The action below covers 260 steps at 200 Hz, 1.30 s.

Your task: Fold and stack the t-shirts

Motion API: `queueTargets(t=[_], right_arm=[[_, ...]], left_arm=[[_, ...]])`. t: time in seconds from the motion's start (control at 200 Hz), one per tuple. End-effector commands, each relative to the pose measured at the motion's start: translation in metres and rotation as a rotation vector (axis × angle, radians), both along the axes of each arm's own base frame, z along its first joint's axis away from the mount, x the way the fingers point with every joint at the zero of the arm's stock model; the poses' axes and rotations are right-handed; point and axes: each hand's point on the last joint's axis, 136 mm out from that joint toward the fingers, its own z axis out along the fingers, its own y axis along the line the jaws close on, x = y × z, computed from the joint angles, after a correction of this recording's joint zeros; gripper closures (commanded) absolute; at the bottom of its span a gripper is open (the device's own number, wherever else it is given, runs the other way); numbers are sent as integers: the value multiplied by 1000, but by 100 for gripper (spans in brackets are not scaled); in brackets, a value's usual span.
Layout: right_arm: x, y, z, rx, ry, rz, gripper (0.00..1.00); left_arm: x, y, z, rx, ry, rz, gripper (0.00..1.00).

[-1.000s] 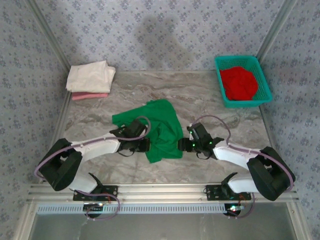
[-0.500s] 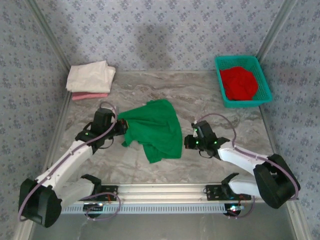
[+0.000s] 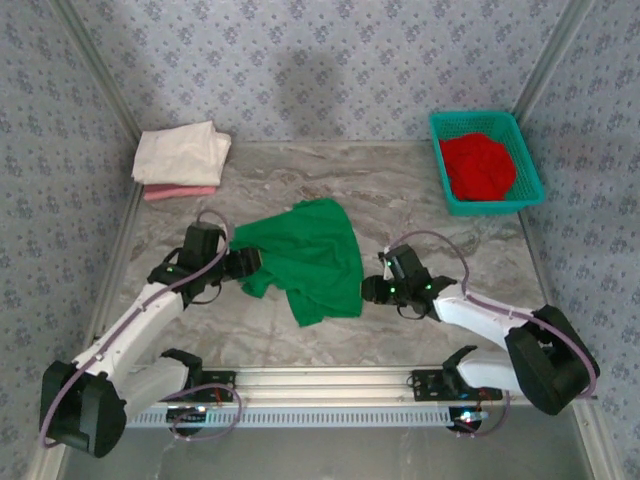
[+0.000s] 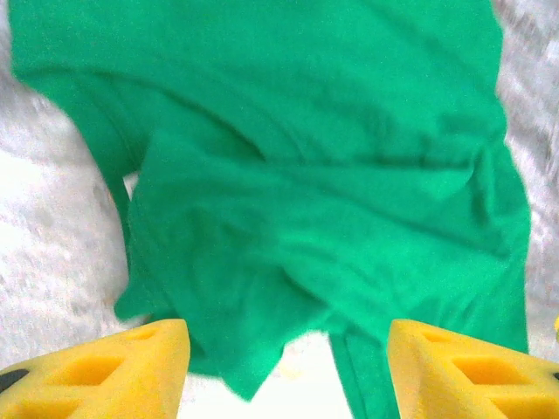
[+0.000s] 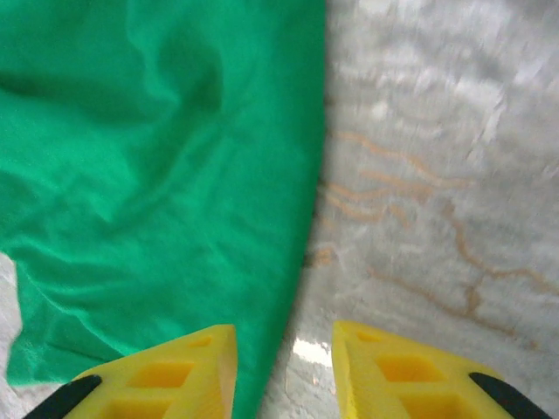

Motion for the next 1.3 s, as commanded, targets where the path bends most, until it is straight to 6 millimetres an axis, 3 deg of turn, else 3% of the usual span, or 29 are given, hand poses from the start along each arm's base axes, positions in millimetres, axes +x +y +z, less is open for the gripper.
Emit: queueTargets(t=[0.0,0.13,0.23,0.51,0.744,0.834,0.939,1.034,1.179,1.294], right_arm=[[0,1,-3,-8,-4,-2,61],[8,5,-2,-13,-20,12,58],[12,15,-3,-2,-14,38,58],[0,27,-7,7,-8,97,56],[-8,15,-7,-8,-41,66,51],[-6,14,-2,-2,-58,57,51],[-8,15,2,3,-64,64,51],[-16,21,6,26,-77,115,51],[-52,60,26,120,-153,352,44],[-81,74,17,114,-122,473,36]], left_arm=[[-42,-5,-22,26,115,-48,42],[-70,-24,-45,4,126,-58,48],[-73,-21,-69,19,127,-32,51],[-27,-12,-82,161,90,-51,48],[11,-22,-72,85,24,-62,45],[17,-26,-84,91,58,-89,51],[21,-31,-89,78,77,-108,72],[26,-35,-79,57,48,-108,80],[37,-32,-52,53,4,-88,100],[50,-24,-23,19,-22,-43,100]])
